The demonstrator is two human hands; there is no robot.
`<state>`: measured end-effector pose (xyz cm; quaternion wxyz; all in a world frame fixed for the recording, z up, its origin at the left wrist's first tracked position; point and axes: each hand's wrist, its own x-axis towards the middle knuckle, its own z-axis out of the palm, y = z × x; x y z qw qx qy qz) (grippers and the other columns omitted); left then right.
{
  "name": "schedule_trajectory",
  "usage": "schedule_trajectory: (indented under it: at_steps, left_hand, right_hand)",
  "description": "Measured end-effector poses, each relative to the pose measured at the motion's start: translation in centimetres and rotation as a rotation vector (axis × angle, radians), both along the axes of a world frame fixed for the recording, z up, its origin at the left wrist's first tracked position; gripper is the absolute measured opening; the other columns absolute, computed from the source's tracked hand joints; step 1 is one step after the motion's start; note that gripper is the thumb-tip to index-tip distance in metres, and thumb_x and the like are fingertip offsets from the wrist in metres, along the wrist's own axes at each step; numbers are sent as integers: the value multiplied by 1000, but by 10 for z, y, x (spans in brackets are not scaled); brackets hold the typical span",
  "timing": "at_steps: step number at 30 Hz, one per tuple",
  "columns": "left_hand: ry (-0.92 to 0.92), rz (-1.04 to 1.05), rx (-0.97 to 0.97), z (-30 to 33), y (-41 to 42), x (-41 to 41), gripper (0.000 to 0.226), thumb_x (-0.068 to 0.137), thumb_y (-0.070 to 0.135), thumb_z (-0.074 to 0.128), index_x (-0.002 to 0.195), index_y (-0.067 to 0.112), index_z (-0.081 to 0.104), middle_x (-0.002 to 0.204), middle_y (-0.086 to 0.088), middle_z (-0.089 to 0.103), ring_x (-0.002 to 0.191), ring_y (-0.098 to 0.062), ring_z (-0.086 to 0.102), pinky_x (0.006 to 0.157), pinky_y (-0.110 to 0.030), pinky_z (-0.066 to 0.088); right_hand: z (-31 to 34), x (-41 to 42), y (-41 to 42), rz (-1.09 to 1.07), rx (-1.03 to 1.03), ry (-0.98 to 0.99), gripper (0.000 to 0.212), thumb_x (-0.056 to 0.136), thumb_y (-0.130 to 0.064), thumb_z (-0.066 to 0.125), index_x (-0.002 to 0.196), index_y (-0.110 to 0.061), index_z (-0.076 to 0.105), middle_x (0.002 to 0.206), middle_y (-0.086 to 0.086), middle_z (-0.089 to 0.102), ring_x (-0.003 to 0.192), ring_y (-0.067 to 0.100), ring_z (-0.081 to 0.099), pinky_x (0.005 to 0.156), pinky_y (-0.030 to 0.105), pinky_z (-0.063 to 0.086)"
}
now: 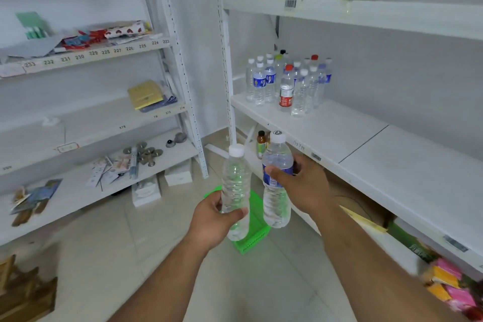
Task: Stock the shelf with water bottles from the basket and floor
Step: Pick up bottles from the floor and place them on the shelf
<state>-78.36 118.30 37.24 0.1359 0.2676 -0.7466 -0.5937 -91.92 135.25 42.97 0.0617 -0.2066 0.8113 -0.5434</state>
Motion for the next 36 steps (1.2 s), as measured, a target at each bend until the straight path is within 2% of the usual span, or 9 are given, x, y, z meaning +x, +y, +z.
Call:
schedule_trajectory:
  at_steps: [5,10,13,16,20,24,28,32,36]
  left_hand:
    - [-9,40,25,12,-26,-49,28,71,15,84,97,20,73,91,5,77,86,-11,72,76,-26,54]
    - [-12,56,52,16,-53,-86,28,72,13,84,98,19,73,91,5,77,84,-9,72,72,-21,52]
    - [-10,35,59,14,-77,-110,29,72,13,84,98,19,73,91,5,77,84,-10,72,72,-22,52]
    - [-16,-15,56,11,-107,-137,30,72,15,84,99,20,72,92,5,77,86,-11,73,74,-25,54]
    - [-27,-101,18,11,-153,-172,32,73,19,84,102,25,71,94,9,76,85,-3,71,76,-24,55]
    - [-10,-227,3,13,-202,-203,35,74,19,83,105,29,69,96,12,75,88,-1,69,78,-23,55]
    - [13,-342,1,13,-238,-228,35,73,17,82,104,29,69,97,14,75,88,0,70,79,-23,53]
    - [21,-414,39,14,-257,-251,34,74,13,82,103,25,69,96,11,76,88,-5,72,83,-30,56]
    - [28,-443,73,16,-261,-274,34,75,10,80,104,24,69,95,11,76,86,-4,72,81,-27,55]
  right_hand:
    - [3,-57,-36,39,-13,-7,40,76,-51,77,111,-33,71,98,-18,74,88,-1,69,79,25,55]
    - [13,-95,-68,49,-47,-1,31,80,-38,79,109,-32,71,95,-22,72,86,-7,67,78,22,53]
    - [13,-114,-86,32,-54,-3,26,81,-38,79,105,-33,71,93,-22,72,83,-8,67,75,20,51]
    - [12,-132,-108,-26,-27,8,28,80,-42,79,105,-32,72,95,-18,73,85,-4,67,74,22,53]
    - [14,-150,-140,-115,-32,15,26,81,-39,78,105,-31,71,93,-18,73,81,-8,66,64,8,46]
    - [15,-159,-180,-231,-72,12,24,80,-38,79,102,-29,73,91,-12,75,82,2,69,72,23,54]
    - [18,-163,-211,-321,-95,7,22,82,-36,79,102,-28,74,90,-11,75,80,-1,69,67,19,48]
    - [21,-171,-226,-386,-69,16,24,82,-37,79,103,-28,73,91,-12,76,81,-1,69,67,18,47]
    - [22,-186,-232,-430,-43,27,24,82,-37,78,104,-28,73,92,-13,75,82,-2,68,69,18,47]
